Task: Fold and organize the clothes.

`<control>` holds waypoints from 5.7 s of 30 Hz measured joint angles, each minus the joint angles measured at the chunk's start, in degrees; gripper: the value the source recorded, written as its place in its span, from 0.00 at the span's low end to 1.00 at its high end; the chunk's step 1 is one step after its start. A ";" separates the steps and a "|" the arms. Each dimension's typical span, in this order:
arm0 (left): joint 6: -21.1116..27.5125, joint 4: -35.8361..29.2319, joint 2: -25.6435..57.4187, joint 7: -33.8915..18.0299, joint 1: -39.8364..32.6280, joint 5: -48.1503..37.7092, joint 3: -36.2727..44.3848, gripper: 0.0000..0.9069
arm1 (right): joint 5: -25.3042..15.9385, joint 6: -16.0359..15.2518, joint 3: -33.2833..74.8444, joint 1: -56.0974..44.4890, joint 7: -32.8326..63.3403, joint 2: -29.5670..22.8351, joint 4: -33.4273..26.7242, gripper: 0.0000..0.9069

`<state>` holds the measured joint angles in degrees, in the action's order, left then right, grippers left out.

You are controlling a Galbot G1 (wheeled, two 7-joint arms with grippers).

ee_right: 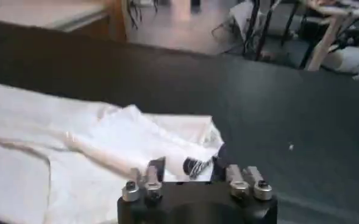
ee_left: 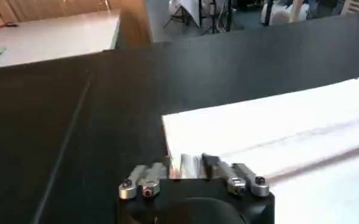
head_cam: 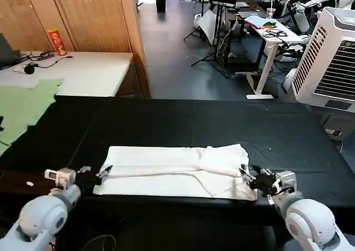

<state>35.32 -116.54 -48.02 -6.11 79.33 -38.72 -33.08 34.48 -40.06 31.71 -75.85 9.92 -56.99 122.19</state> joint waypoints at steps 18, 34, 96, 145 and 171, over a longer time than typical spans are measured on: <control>-0.82 11.54 -9.84 -1.30 -14.33 -2.34 4.83 0.97 | -4.11 6.05 -5.68 13.45 -0.09 -9.03 -17.85 0.97; -1.55 18.25 -12.33 -1.31 -16.74 -2.07 5.29 0.00 | -6.18 6.49 -7.43 16.49 -1.31 -13.27 -24.64 0.09; -10.43 11.48 -16.43 2.37 -2.75 2.03 -1.43 0.97 | -5.85 8.74 -0.56 5.21 -1.90 -12.24 -7.44 0.97; -19.92 15.85 -5.15 4.11 -2.17 31.97 -6.13 0.00 | -6.81 9.22 -1.02 5.17 -2.37 -12.87 -7.43 0.97; -6.95 -3.36 -24.41 -2.90 -5.75 20.24 20.12 0.00 | -10.71 9.85 1.87 1.42 -2.80 -14.39 -6.87 0.97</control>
<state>28.37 -119.90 -72.43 -9.01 73.58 -18.48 -12.96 23.77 -30.21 33.58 -74.43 7.12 -71.38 115.32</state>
